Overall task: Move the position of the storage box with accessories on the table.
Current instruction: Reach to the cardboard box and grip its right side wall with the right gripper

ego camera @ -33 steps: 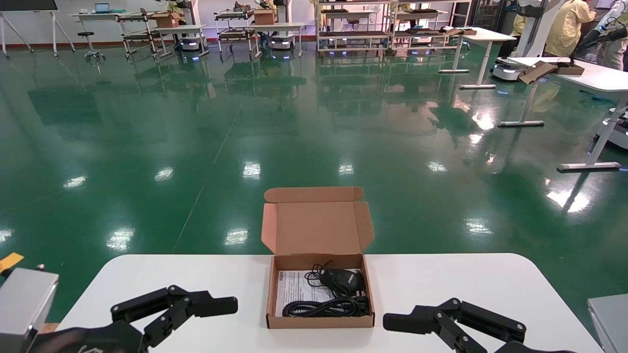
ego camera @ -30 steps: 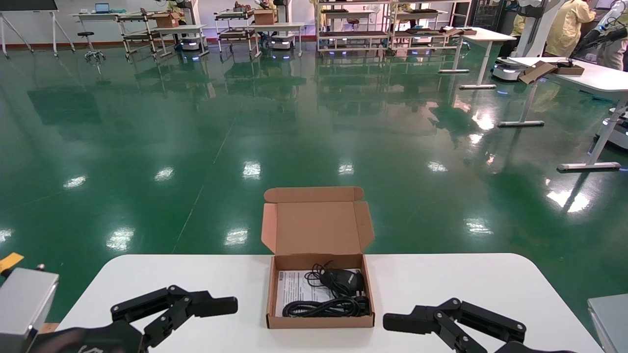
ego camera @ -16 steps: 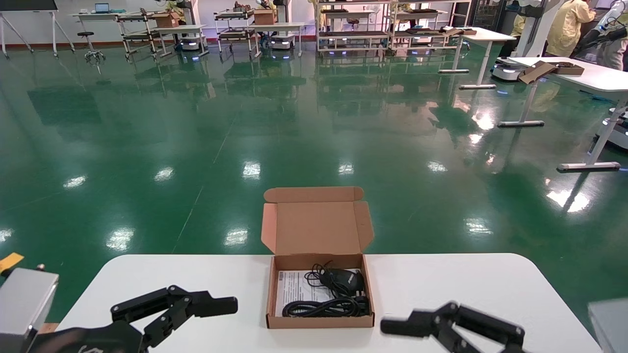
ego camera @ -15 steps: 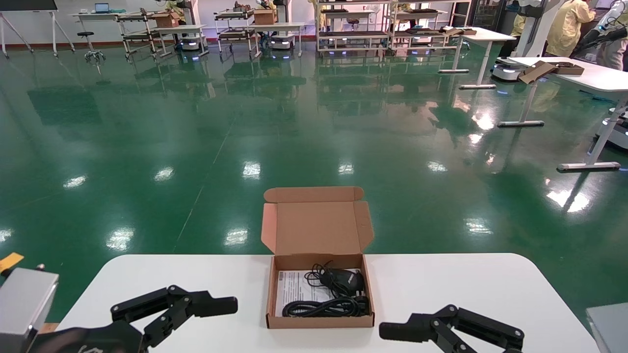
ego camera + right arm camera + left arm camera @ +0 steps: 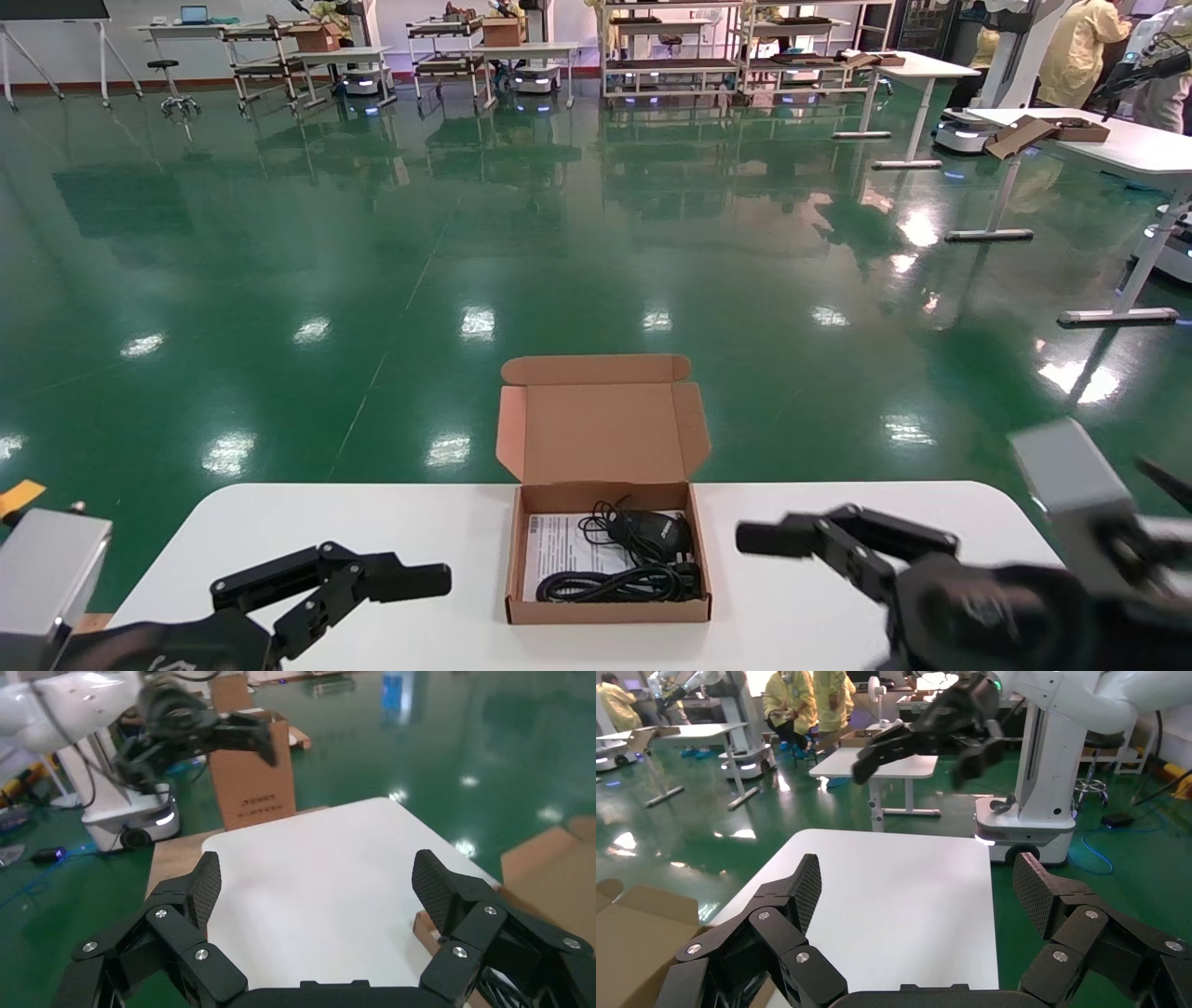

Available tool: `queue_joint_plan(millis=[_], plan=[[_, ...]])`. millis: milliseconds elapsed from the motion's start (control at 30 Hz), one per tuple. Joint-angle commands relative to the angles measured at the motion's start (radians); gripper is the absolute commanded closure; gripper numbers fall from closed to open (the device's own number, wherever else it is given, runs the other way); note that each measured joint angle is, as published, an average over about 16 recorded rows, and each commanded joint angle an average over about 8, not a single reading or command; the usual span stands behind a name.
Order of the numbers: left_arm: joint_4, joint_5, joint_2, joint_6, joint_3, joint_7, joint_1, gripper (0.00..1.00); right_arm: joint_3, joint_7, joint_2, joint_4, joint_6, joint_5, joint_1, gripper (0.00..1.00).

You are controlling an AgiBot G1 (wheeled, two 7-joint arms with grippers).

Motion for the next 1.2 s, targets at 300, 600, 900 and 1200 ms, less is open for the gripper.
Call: queue_joint_plan(millis=[300, 600, 900, 1200], plan=[[0.000, 0.000, 0.000, 0.000, 0.000, 0.000, 0.000, 0.00, -0.131, -0.013, -0.159, -0.347, -0.024, -0.217, 0.251, 0.00], [0.000, 0.000, 0.000, 0.000, 0.000, 0.000, 0.000, 0.00, -0.213, -0.109, -0.318, -0.683, 0.060, -0.365, 0.386, 0.00], [0.000, 0.000, 0.000, 0.000, 0.000, 0.000, 0.000, 0.00, -0.236, -0.168, -0.429, -0.868, 0.240, -0.420, 0.420, 0.00], [0.000, 0.000, 0.000, 0.000, 0.000, 0.000, 0.000, 0.00, -0.228, -0.179, -0.496, -0.972, 0.335, -0.411, 0.382, 0.00]])
